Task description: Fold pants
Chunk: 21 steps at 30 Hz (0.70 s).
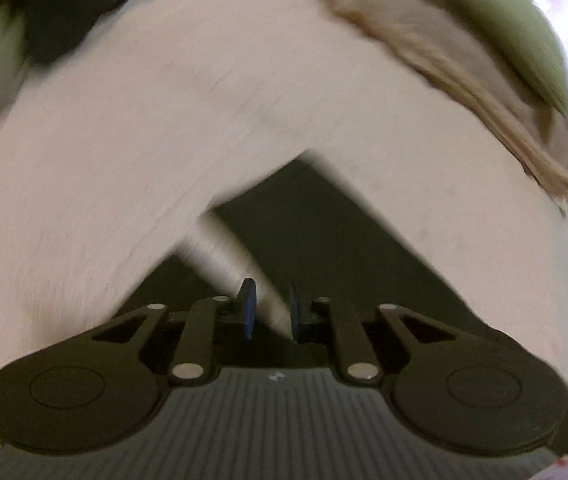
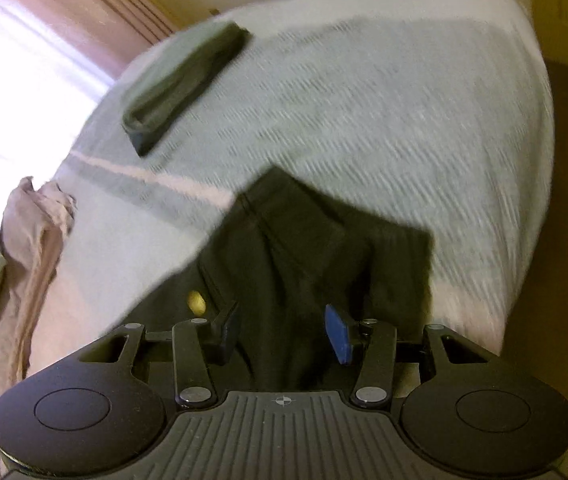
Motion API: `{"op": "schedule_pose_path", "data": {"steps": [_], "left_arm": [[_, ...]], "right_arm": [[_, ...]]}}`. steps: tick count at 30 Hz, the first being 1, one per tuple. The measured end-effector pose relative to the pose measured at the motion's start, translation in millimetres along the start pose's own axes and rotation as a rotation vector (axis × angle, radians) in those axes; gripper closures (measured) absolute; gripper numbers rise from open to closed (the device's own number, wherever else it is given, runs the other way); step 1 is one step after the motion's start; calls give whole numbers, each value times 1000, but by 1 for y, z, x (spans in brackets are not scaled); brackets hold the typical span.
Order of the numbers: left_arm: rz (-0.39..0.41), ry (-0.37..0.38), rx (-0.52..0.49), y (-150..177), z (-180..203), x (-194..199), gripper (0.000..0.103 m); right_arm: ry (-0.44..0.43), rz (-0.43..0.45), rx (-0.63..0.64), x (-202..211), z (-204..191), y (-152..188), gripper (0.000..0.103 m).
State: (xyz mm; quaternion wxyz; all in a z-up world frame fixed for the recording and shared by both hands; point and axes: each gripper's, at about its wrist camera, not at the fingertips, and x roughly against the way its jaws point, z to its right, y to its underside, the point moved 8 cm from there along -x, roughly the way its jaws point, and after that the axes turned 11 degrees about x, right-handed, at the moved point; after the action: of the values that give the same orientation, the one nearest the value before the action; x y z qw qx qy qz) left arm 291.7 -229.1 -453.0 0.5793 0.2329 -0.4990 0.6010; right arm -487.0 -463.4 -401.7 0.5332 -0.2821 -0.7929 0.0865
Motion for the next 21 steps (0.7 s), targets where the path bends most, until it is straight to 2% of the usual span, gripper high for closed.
{"op": "schedule_pose_path", "data": {"steps": [2,4,7,9,13,18,21], "left_arm": [[-59,88,99,13,-12,-5,86],[-58,139,155,19,-11,-8,72],[-39,202,181,15,-3,-17,59],[-19,204,196,5,-1,-27,59],[-14,150,224,-11,-3,-49,80],[-11,113,112,-11,6,-52,81],[-9,105,110,-11,8,-57,81]], "right_arm": [[13,-19,-19,-2,6,9,59],[4,-11,-31,1,9,12,59],[-30,23,-51,8,11,10,59],[-42,44,-72,12,15,9,59],[-84,66,-172,17,29,10,59],[-133,92,-245,8,39,12,59],[-121,93,-264,-11,45,11,59]]}}
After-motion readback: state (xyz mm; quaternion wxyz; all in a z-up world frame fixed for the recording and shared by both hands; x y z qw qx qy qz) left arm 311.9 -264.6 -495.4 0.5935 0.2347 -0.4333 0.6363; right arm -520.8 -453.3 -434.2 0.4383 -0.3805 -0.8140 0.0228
